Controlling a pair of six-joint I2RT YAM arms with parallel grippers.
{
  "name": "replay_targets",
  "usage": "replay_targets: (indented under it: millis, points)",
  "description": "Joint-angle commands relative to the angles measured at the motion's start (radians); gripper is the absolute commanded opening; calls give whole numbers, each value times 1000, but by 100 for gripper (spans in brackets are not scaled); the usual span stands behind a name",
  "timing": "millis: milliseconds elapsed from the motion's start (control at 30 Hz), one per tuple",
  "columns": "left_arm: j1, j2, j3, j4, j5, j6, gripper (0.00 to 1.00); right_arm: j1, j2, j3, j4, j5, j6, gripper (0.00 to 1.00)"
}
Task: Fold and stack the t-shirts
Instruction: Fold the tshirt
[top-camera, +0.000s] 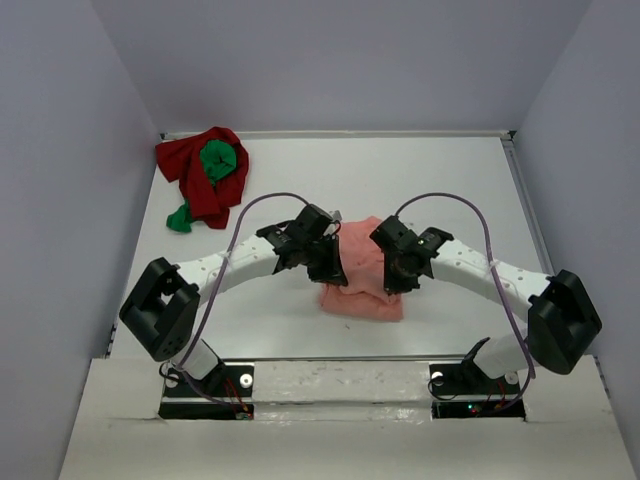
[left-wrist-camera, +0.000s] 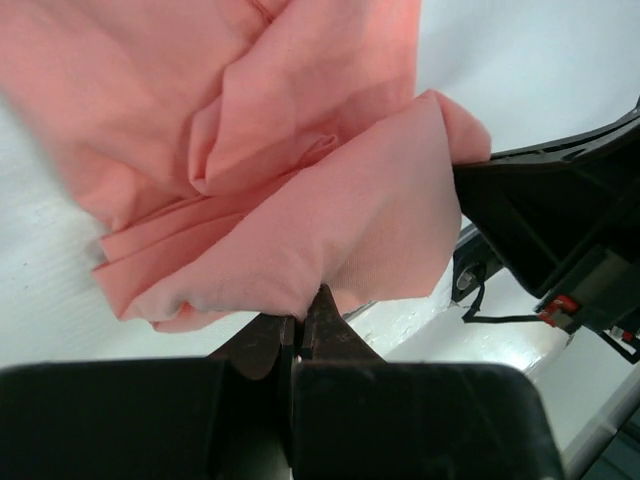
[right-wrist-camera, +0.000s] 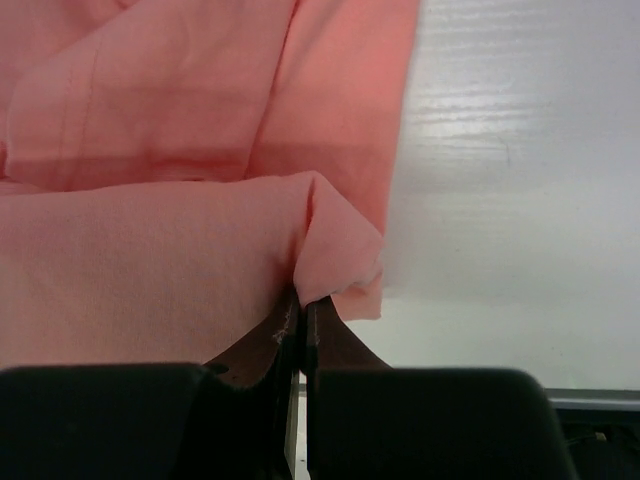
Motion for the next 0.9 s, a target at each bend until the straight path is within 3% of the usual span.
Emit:
replay_targets:
  millis: [0, 300, 533, 733, 867]
  points:
    - [-21, -67, 66, -52, -46, -13, 0, 44, -23, 62, -102, 109, 65, 0]
    - [11, 6, 238, -135, -73, 70, 0, 44, 34, 292, -192, 269, 46, 0]
    - [148, 111, 343, -149, -5, 165, 0, -40, 299, 501, -171, 303, -81, 0]
    - [269, 330, 471, -154, 64, 259, 0, -160, 523, 656, -100, 281, -182, 0]
    - [291, 469, 574, -132, 113, 274, 0, -192, 641, 729, -71, 283, -219, 0]
